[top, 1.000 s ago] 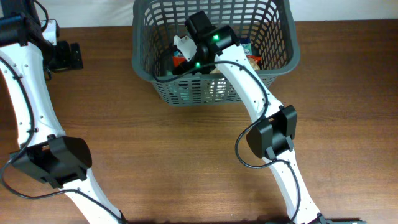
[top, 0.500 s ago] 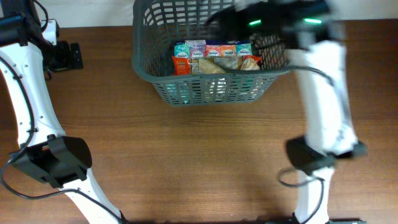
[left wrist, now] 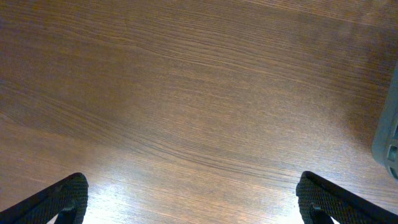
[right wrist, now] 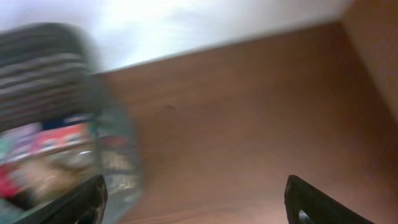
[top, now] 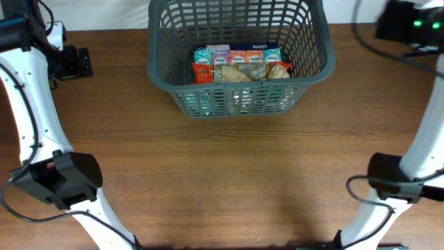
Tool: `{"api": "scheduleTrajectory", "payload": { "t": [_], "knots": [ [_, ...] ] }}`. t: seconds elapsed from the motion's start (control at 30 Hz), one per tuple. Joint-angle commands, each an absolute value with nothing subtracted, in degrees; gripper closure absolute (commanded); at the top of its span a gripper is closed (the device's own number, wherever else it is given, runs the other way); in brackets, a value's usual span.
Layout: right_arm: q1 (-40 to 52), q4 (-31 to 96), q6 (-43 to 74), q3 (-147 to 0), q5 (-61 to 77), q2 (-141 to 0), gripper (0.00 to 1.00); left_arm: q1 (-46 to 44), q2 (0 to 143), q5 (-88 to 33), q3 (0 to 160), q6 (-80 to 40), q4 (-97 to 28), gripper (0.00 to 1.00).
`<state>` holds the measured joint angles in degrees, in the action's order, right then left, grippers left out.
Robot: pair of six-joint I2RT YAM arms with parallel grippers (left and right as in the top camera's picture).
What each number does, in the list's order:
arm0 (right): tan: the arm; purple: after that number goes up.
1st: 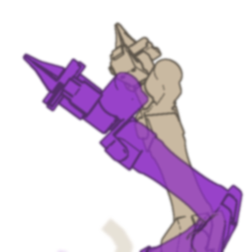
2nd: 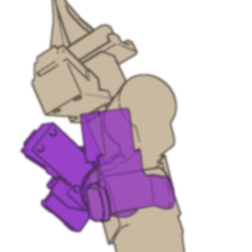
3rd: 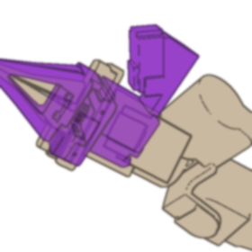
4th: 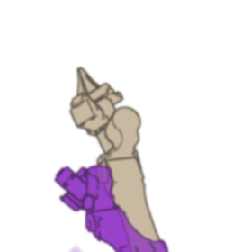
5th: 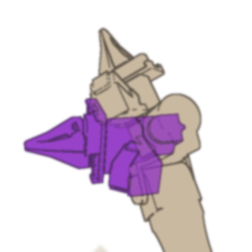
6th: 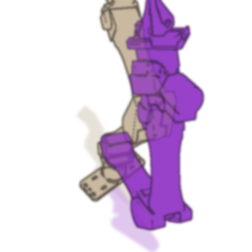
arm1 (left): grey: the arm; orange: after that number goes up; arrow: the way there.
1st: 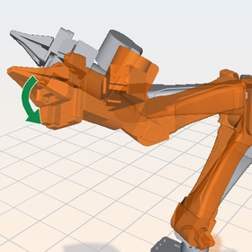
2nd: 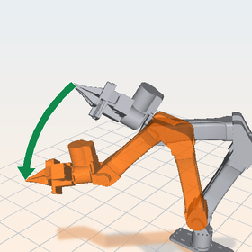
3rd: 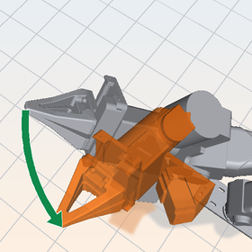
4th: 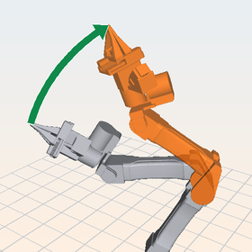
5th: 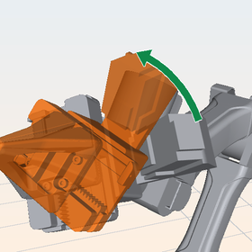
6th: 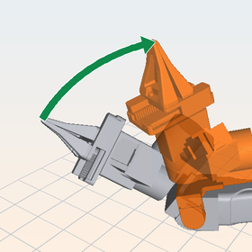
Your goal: Pack container
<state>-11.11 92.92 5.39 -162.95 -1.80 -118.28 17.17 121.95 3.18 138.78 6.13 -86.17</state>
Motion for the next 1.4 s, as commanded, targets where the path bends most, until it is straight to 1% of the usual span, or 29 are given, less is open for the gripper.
{"api": "scheduleTrajectory", "payload": {
  "t": [0.0,0.07,0.2,0.8,0.9,1.03,1.17,1.27,1.37],
  "knots": [
    [-16.47,93.47,6.79,-161.10,-2.98,-118.48,0.01,17.43,121.99,2.76,138.78,5.41,-86.17,0.01],
    [-18.63,93.80,6.74,-160.81,-1.28,-118.48,0.01,17.43,121.99,2.76,138.78,5.41,-86.17,0.01],
    [-20.03,94.32,6.72,-160.81,-1.32,-118.48,0.01,17.43,121.99,2.76,138.78,5.41,-86.17,0.01],
    [-19.90,94.32,6.72,-160.79,-1.32,-118.58,0.01,17.43,121.99,2.74,138.78,5.41,-86.17,0.01],
    [-20.16,94.32,6.72,-160.77,-3.66,-118.26,0.01,17.43,121.99,2.76,138.78,5.41,-86.17,0.01],
    [-19.90,93.89,6.72,-160.77,-3.66,-113.89,0.01,17.43,121.99,2.76,138.78,5.41,-86.17,0.01],
    [-19.90,89.69,6.74,-160.11,-1.93,-106.06,0.01,17.43,121.99,2.74,138.78,5.41,-86.17,0.01],
    [-19.88,83.68,6.74,-156.29,-0.45,-99.15,0.01,17.43,121.99,2.76,138.78,5.41,-86.17,0.01],
    [-19.88,77.56,6.74,-147.96,2.33,-90.21,0.01,17.43,121.99,2.76,138.78,5.41,-86.19,0.01]
  ]
}}
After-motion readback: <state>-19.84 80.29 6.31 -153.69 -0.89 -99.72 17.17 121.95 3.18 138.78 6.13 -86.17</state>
